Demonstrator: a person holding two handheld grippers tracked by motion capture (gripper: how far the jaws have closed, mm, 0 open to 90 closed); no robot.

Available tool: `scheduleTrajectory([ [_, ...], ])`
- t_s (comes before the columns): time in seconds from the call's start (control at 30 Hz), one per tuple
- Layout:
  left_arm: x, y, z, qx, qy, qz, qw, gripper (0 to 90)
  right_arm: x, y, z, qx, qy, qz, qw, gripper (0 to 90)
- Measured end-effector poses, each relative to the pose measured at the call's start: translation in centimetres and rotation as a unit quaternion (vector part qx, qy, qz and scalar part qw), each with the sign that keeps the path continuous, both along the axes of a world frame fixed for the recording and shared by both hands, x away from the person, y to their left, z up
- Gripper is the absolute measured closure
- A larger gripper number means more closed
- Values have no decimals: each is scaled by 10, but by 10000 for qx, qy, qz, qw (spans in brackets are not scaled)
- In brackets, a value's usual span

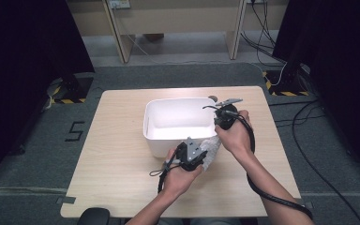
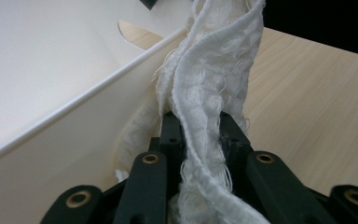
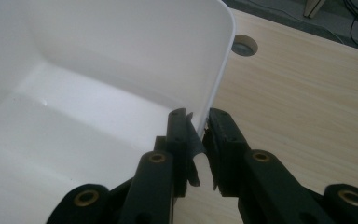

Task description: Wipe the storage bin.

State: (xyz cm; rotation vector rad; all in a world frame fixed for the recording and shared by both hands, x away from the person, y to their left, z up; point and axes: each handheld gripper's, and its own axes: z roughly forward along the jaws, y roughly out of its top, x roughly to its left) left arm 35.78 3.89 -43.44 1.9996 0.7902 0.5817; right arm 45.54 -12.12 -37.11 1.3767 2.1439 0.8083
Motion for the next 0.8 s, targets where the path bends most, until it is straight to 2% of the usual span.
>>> scheduleTrajectory([
  [0.47,1,-4,-6,79,9,2,10000,754,-1,0,0,30,8,-10,10000,794],
  [0.8,2,-8,-18,177,23,28,9998,754,-1,0,0,12,-14,13,10000,793],
])
